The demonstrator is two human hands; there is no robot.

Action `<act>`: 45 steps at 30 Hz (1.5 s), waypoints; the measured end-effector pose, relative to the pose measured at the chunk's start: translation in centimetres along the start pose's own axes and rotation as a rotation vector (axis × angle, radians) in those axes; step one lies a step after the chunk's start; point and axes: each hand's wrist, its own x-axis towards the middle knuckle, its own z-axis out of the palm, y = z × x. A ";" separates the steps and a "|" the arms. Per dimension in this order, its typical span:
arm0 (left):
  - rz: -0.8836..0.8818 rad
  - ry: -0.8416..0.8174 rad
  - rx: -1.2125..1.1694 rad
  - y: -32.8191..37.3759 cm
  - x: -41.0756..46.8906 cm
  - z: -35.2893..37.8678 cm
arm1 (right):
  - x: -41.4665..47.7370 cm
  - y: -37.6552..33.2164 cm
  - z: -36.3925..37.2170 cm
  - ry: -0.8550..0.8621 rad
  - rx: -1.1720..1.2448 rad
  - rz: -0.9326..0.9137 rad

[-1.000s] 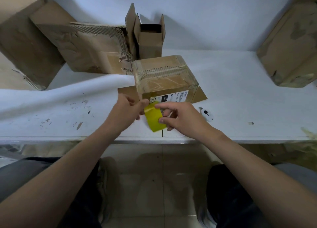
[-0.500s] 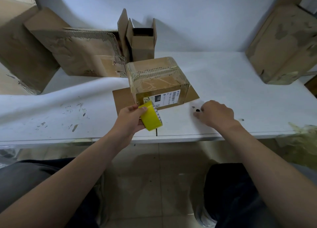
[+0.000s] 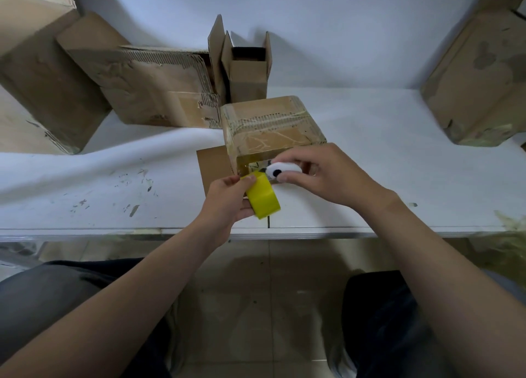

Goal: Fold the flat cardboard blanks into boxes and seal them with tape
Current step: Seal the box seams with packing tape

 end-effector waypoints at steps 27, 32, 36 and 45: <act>-0.142 -0.039 -0.137 -1.0 -0.1 0.8 | 5.9 -0.4 1.2 -0.152 -0.190 -0.148; -0.141 -0.035 -0.156 -1.5 -0.4 1.2 | 6.0 -0.7 1.2 -0.194 -0.295 -0.168; -0.132 -0.029 -0.157 -1.6 -0.5 1.3 | 6.1 -0.7 1.9 -0.189 -0.409 -0.097; -0.124 0.004 -0.070 -1.3 -0.2 1.1 | 5.9 0.0 0.1 -0.223 -0.238 -0.006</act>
